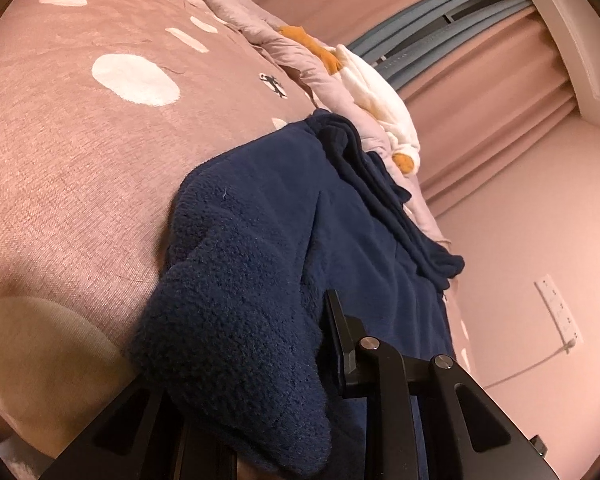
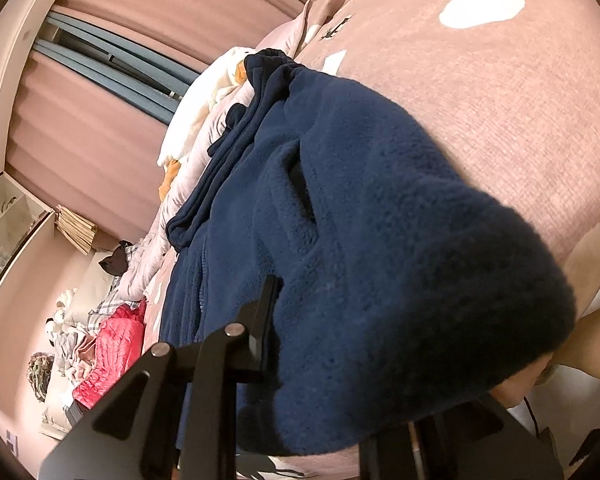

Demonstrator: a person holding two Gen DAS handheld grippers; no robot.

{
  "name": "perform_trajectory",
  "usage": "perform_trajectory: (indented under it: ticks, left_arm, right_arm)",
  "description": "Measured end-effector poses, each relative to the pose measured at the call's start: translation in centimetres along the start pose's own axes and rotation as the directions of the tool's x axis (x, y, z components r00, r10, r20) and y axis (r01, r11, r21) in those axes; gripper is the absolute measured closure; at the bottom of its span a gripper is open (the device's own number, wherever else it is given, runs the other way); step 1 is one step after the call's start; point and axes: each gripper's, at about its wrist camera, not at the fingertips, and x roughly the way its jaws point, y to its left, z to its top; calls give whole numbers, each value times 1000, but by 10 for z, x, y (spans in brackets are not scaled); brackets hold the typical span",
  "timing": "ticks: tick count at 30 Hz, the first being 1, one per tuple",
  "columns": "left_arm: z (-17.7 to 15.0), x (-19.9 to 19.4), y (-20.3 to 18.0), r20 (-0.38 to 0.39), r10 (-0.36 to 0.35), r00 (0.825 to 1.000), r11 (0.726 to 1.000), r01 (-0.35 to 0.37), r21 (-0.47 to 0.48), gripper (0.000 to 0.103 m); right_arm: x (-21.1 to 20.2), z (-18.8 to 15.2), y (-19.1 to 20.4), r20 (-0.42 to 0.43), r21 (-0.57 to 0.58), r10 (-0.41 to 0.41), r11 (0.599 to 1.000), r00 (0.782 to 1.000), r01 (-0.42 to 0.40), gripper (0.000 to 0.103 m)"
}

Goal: Fold large clothes
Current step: 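Press the folded jacket flat with both tools near the collar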

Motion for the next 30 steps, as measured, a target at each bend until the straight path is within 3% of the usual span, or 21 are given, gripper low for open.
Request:
perform_trajectory:
  ticks: [13,21,25,30]
  left_arm:
    - [-2,1,-3,9,14,1000,1000,-14,19,78]
    - [-1,-4,-13,49,113,992,993,-112,-19,79]
    - [-9,-10,-39,110,219,970,969,-229,91,84]
    - [-8,-32,-62,191,185,964,962,-217,164,87]
  right_arm:
    - [0,0,2,8,-37,-7,999,1000,7,90]
    - [-3,8,1,-33,-41,48,998,998,-50,92]
    - [-22,12,6,0,-89,58,994,998,-58,92]
    - [-47,23,8,44,-80,85,993,995,-81,92]
